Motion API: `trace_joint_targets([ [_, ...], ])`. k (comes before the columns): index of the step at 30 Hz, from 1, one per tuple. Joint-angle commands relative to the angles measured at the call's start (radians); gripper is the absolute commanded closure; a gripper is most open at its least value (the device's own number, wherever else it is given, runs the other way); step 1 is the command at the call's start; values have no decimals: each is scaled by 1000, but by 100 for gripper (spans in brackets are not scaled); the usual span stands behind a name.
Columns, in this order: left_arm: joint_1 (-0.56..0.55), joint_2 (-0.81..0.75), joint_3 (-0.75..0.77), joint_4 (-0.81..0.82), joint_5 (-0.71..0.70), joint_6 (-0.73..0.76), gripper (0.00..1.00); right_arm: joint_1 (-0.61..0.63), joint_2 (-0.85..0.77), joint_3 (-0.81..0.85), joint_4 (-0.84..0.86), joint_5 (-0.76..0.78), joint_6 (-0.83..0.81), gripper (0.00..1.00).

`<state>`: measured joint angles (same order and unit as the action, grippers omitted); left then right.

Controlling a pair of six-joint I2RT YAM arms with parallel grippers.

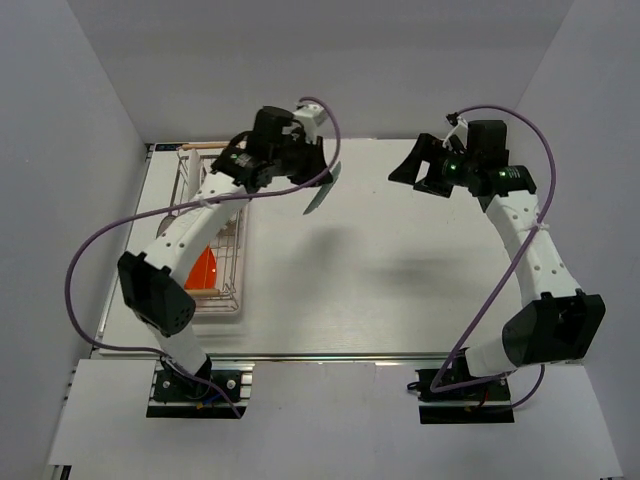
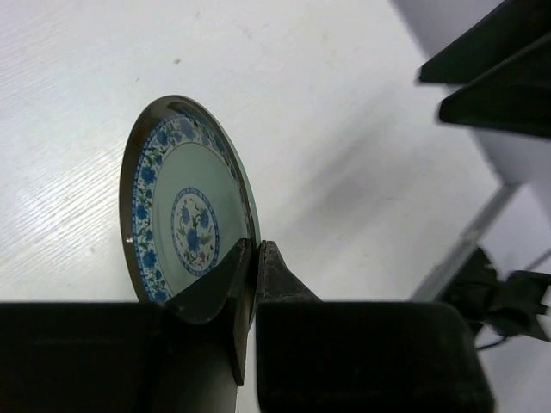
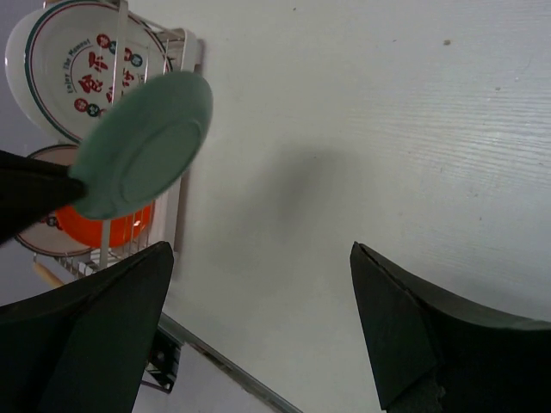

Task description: Unload the plates from the dish rack

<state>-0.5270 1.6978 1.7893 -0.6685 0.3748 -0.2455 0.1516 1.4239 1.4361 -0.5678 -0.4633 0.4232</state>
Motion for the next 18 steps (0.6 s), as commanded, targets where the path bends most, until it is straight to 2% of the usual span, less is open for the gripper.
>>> trace_joint_targets([
  [1,-86,31,79,-123,-239,84,100,6,41,112,-99,64,42,11],
  [4,-181,42,65,-128,-345,161,100,6,98,188,-130,48,57,11],
  [5,-224,40,39,-117,-446,175,100,9,128,208,-153,35,57,11],
  [9,-312,40,-13,-85,-621,235,100,26,161,239,-167,12,63,13],
  [15,-415,62,-34,-26,-727,290,100,52,196,219,-182,9,57,13],
  [18,-444,56,-53,18,-740,324,100,65,221,213,-185,-34,54,17],
])
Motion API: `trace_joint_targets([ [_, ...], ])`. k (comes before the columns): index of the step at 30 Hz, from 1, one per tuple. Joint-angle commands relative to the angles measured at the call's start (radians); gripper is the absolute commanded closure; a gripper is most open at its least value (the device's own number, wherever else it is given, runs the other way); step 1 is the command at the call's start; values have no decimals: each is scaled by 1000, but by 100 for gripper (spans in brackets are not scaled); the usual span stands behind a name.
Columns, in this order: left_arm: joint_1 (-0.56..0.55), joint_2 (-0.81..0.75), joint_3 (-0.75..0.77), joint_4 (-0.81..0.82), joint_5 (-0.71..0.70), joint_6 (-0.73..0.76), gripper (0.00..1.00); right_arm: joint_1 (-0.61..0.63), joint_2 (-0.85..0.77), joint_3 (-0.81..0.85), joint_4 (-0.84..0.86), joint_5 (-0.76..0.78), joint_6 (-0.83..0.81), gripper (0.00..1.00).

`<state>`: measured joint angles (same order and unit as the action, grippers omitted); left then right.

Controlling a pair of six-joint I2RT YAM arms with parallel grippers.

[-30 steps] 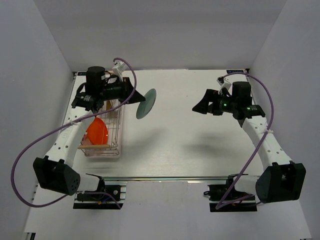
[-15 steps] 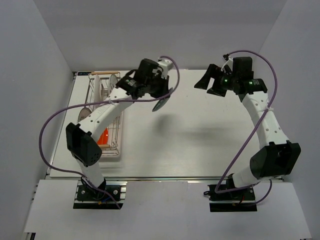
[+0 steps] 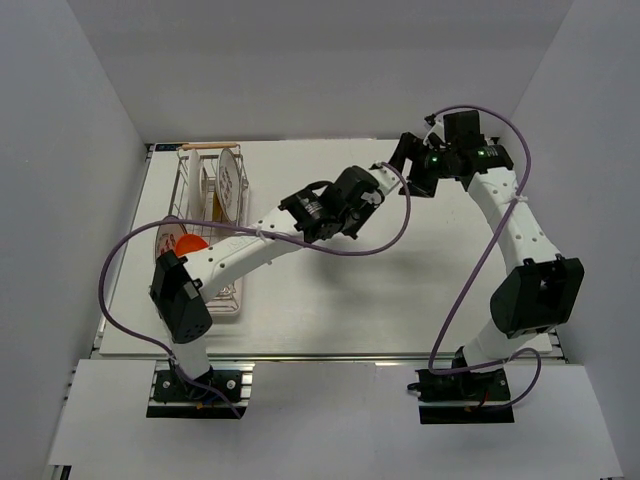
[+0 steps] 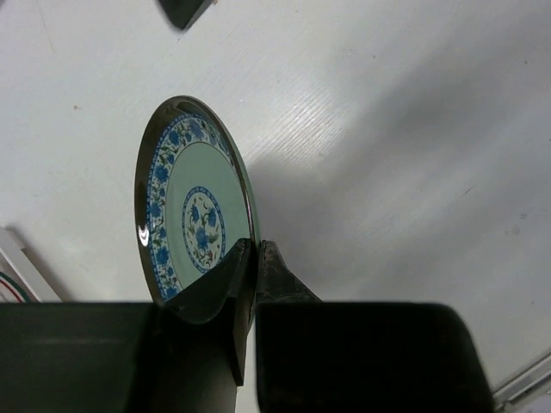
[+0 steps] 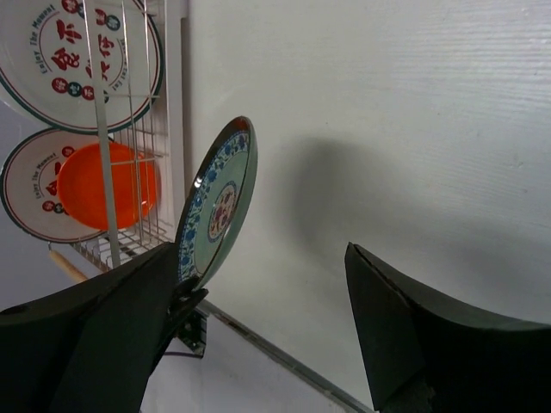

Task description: Unload the plates from the dish rack

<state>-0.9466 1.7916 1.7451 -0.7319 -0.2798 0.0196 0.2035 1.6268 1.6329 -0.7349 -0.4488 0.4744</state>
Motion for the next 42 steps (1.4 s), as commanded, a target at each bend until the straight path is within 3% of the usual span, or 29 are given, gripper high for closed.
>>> trace_joint_targets([
  [1,-40,-40,-18,89,-87,68,100,16,28,13,-21,-74,1,18],
  [9,-101,-83,-119,212,-148,189,100,59,51,-31,-34,-122,-8,28],
  [13,-113,-78,-128,238,-203,221,100,65,74,-65,-37,-163,-6,42],
  [20,-144,-83,-162,279,-228,243,100,86,100,-97,-61,-128,-28,43],
  [24,-155,-86,-167,295,-225,246,100,93,110,-108,-31,-171,-20,62],
  [27,-164,-84,-179,304,-239,252,100,96,110,-111,-18,-195,-8,66],
  [31,-173,-81,-183,315,-275,247,100,93,111,-111,-6,-203,1,78],
  [33,-173,-81,-176,299,-272,234,100,94,108,-116,3,-209,7,91],
  [34,-173,-81,-164,295,-268,224,91,90,107,-117,12,-209,12,100],
  [36,-173,-84,-157,279,-248,218,64,88,104,-128,32,-223,21,100],
  [37,-173,-83,-154,275,-248,207,48,86,102,-125,34,-226,20,100],
  [38,-173,-81,-151,269,-251,197,20,85,99,-125,38,-219,18,100],
  [40,-173,-80,-133,232,-283,140,3,79,91,-125,42,-196,18,100],
  [42,-153,-93,-121,180,-306,80,2,64,77,-139,54,-156,14,100],
])
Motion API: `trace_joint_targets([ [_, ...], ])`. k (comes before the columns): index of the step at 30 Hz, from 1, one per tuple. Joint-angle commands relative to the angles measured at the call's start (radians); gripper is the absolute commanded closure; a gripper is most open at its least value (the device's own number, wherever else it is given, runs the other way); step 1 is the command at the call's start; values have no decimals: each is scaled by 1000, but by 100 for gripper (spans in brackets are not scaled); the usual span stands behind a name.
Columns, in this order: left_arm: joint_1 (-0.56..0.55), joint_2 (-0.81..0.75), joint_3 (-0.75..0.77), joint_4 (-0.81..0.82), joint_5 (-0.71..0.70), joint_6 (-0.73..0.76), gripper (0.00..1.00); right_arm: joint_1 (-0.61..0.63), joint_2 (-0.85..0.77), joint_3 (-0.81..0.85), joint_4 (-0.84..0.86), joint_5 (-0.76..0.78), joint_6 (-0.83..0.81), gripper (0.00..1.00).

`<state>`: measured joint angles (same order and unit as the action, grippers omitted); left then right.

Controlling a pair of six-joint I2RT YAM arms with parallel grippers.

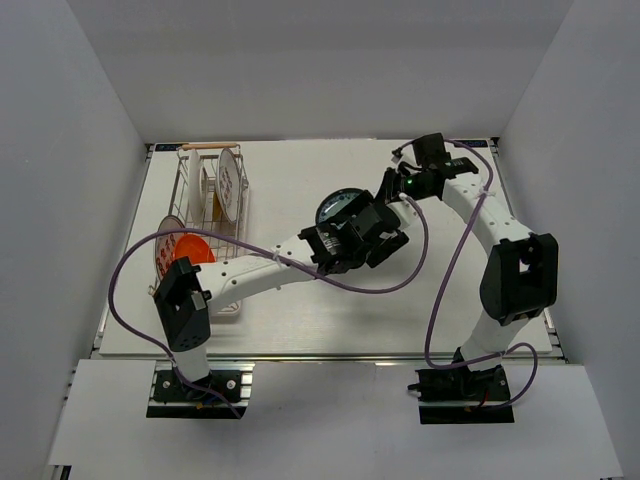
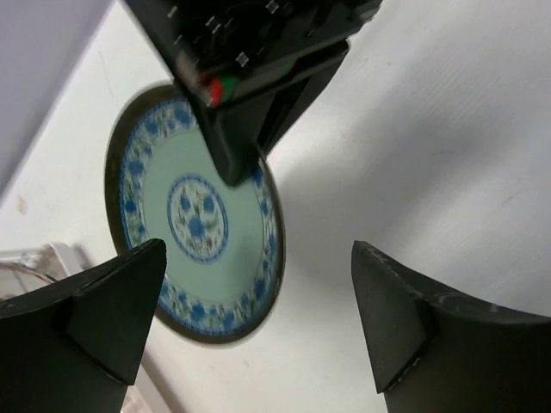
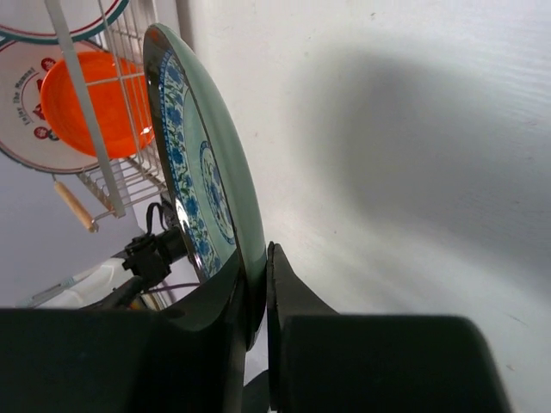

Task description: Unload the plates from the dish rack

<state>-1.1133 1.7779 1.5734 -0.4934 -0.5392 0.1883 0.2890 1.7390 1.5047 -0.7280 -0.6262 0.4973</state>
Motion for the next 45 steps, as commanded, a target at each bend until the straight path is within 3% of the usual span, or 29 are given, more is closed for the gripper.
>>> trace_joint_targets([
  [1,23,-93,63,-82,-32,-172,2,-36,-50,-18,52,35,-8,100],
  [6,108,-315,-54,-94,-8,-399,2,-152,-108,-168,119,135,-29,100],
  [15,414,-641,-319,-194,-91,-665,2,-378,-194,-521,403,54,-63,100],
  [22,633,-568,-331,-322,-4,-786,4,-474,-202,-627,499,181,-85,100],
  [25,707,-561,-340,-295,88,-809,5,-501,-200,-664,532,187,-91,100],
  [34,796,-512,-309,-393,105,-848,2,-533,-170,-701,536,210,-118,73],
  [35,805,-518,-305,-399,99,-846,2,-533,-167,-696,527,217,-121,69],
  [36,805,-518,-297,-418,108,-840,2,-534,-168,-696,523,229,-124,57],
  [38,805,-514,-268,-462,79,-843,2,-534,-171,-698,516,247,-126,47],
  [45,805,-494,-242,-562,-54,-868,2,-534,-180,-681,483,287,-129,38],
])
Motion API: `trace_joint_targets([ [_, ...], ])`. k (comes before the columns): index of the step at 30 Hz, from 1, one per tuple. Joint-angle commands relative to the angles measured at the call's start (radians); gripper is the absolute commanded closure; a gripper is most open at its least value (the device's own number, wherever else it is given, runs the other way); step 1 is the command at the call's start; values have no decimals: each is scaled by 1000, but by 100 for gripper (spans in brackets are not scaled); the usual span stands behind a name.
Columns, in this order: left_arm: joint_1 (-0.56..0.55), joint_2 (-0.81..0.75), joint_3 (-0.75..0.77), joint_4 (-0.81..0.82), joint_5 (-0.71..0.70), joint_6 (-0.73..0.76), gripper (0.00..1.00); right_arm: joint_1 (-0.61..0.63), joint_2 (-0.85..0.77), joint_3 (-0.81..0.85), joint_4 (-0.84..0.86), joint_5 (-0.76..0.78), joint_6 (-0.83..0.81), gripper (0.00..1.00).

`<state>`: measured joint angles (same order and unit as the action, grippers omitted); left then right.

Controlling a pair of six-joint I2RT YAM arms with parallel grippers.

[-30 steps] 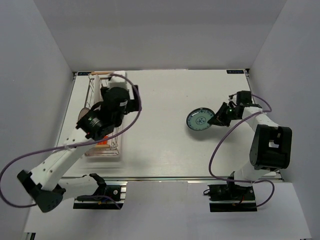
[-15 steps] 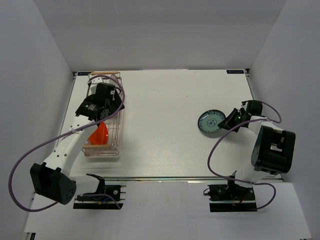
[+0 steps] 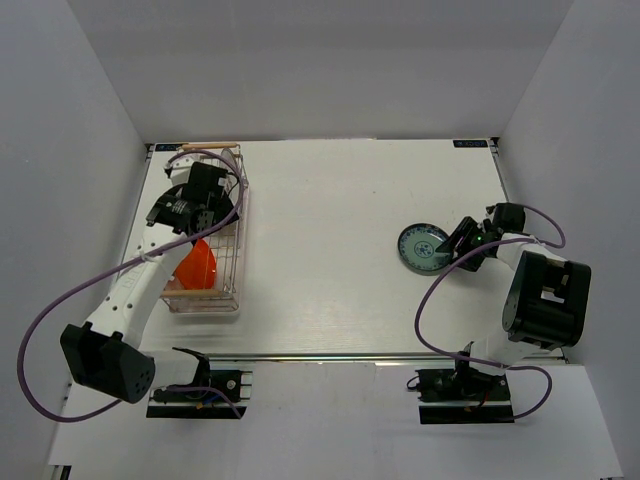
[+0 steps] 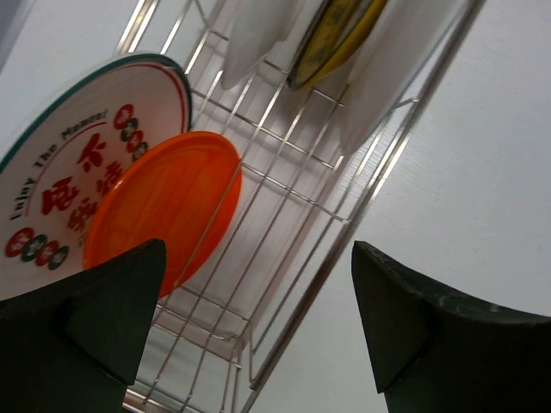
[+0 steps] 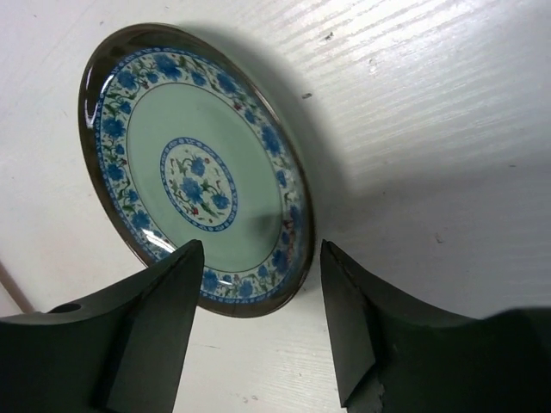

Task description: Unload the plates from the dish rack

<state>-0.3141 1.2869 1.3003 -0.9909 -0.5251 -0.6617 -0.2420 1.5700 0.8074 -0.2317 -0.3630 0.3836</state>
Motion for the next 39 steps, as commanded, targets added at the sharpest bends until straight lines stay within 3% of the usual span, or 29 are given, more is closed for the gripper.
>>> trace_joint_targets([
  [1,6,-1,28,-68,-102,-18,2,-5,-18,18,-15,32,-15,37],
  [3,6,2,22,-95,-151,-18,2,-6,-36,21,-24,47,-12,33],
  [6,6,14,4,-118,-220,0,2,-3,-63,26,-32,71,-14,11],
  [15,6,31,-52,-64,-285,93,2,-3,-123,35,-46,104,-22,11],
  [21,6,61,-75,-65,-294,85,7,-2,-133,35,-46,118,-20,11],
  [39,61,74,-151,-31,-283,53,9,0,-123,33,-47,118,-15,11],
])
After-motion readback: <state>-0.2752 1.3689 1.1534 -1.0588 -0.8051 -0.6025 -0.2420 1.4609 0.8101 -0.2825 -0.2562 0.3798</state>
